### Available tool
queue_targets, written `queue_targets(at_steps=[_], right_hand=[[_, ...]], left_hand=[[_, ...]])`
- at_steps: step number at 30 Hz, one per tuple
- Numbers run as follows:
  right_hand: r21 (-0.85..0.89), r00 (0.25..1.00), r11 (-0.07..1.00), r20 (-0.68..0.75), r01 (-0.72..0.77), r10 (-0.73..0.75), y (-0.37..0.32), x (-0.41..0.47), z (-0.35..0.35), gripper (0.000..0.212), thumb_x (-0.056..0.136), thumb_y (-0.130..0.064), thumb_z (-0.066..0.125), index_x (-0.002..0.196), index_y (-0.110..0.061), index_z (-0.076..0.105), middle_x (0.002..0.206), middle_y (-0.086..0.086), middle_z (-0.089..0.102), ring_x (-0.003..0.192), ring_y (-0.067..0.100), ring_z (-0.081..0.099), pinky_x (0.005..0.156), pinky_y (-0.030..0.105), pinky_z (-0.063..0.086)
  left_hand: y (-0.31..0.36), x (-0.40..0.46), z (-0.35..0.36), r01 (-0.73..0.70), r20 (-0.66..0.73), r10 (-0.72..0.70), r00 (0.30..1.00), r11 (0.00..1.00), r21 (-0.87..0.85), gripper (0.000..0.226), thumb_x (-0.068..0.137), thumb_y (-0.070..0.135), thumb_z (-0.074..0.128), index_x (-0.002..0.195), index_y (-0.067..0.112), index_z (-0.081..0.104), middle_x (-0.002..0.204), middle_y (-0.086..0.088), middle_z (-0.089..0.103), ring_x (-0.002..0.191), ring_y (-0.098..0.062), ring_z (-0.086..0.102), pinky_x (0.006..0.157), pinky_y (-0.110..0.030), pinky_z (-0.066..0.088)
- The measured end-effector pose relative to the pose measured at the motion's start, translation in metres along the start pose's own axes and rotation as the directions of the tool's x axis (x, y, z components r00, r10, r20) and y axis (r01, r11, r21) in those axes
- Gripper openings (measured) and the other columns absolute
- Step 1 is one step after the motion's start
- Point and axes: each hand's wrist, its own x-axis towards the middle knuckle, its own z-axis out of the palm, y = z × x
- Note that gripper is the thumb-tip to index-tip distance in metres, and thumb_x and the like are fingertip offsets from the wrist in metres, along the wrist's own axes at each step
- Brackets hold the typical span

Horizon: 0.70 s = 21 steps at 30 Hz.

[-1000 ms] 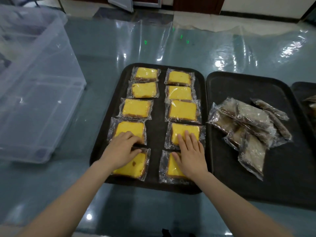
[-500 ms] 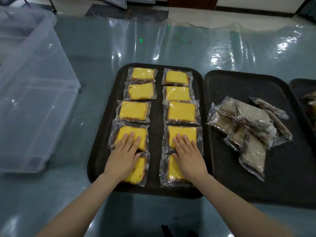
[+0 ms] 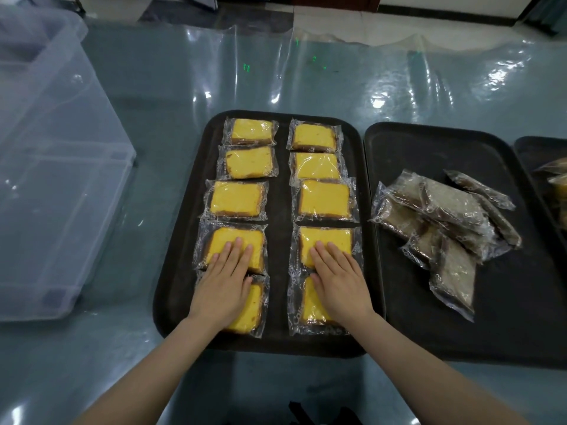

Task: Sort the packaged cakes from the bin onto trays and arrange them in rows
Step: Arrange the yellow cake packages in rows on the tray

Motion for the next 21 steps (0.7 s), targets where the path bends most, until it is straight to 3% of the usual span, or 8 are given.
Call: queue_targets(at_steps=[3, 7, 9, 14, 17, 21], right_hand=[[0.006, 1.000, 1.000, -0.013, -0.018, 0.018, -0.003, -0.002, -0.002, 0.056, 0.099, -0.045, 0.031, 0.148, -0.017, 0.032, 0.155, 0.001, 0.026, 0.145, 0.023, 0.014, 0.116, 0.043, 0.008], [-0.024, 0.998, 0.999, 0.054, -0.041, 0.042, -0.007, -0.002, 0.003, 0.063, 0.096, -0.052, 0.007, 0.150, -0.020, 0.005, 0.157, -0.004, -0.001, 0.145, 0.019, -0.012, 0.115, 0.038, -0.012], [-0.023, 0.997, 0.999, 0.067, -0.043, 0.044, -0.007, -0.003, 0.004, 0.063, 0.095, -0.053, 0.003, 0.149, -0.022, 0.002, 0.157, -0.005, -0.005, 0.144, 0.017, -0.016, 0.114, 0.037, -0.015], [0.042, 0.997, 0.997, -0.033, -0.071, 0.073, -0.003, 0.007, -0.005, 0.064, 0.096, -0.055, 0.008, 0.150, -0.021, 0.017, 0.156, -0.006, 0.007, 0.146, 0.015, -0.005, 0.116, 0.035, -0.006], [0.110, 0.992, 0.988, -0.055, -0.106, 0.113, 0.011, 0.045, -0.015, 0.059, 0.099, -0.049, 0.015, 0.151, -0.022, 0.015, 0.159, -0.006, 0.006, 0.144, 0.011, -0.010, 0.115, 0.032, -0.007], [0.107, 0.993, 0.987, 0.026, -0.118, 0.115, 0.026, 0.099, -0.021, 0.062, 0.099, -0.051, 0.025, 0.153, -0.027, 0.005, 0.159, -0.005, -0.008, 0.141, 0.014, -0.018, 0.113, 0.035, -0.007]], left_hand=[[0.001, -0.002, 0.000, 0.018, -0.017, -0.018, 1.000, 1.000, -0.006, 0.064, 0.096, 0.048, 0.017, 0.146, 0.021, -0.013, 0.154, 0.001, -0.017, 0.139, -0.013, -0.023, 0.112, -0.031, -0.013], [0.002, 0.006, -0.004, 0.018, -0.026, -0.019, 0.999, 0.999, -0.040, 0.068, 0.094, 0.052, 0.016, 0.145, 0.020, -0.016, 0.154, 0.001, -0.019, 0.139, -0.012, -0.024, 0.112, -0.030, -0.013], [0.001, 0.013, -0.008, 0.008, -0.039, -0.009, 0.999, 0.999, -0.049, 0.067, 0.094, 0.052, 0.014, 0.145, 0.021, -0.017, 0.154, 0.001, -0.019, 0.140, -0.012, -0.023, 0.112, -0.029, -0.013], [-0.008, 0.038, -0.019, 0.018, -0.056, -0.023, 0.998, 0.996, -0.092, 0.065, 0.093, 0.053, 0.013, 0.145, 0.024, -0.014, 0.154, 0.002, -0.018, 0.140, -0.013, -0.021, 0.112, -0.031, -0.011], [-0.016, 0.066, -0.028, 0.038, -0.058, -0.043, 0.997, 0.994, -0.098, 0.064, 0.093, 0.054, 0.015, 0.145, 0.029, -0.014, 0.154, 0.001, -0.018, 0.140, -0.017, -0.020, 0.112, -0.034, -0.010], [-0.024, 0.105, -0.035, 0.135, 0.054, -0.131, 0.990, 0.987, -0.086, 0.067, 0.091, 0.061, 0.015, 0.145, 0.035, -0.014, 0.153, -0.001, -0.022, 0.138, -0.026, -0.025, 0.110, -0.041, -0.013]])
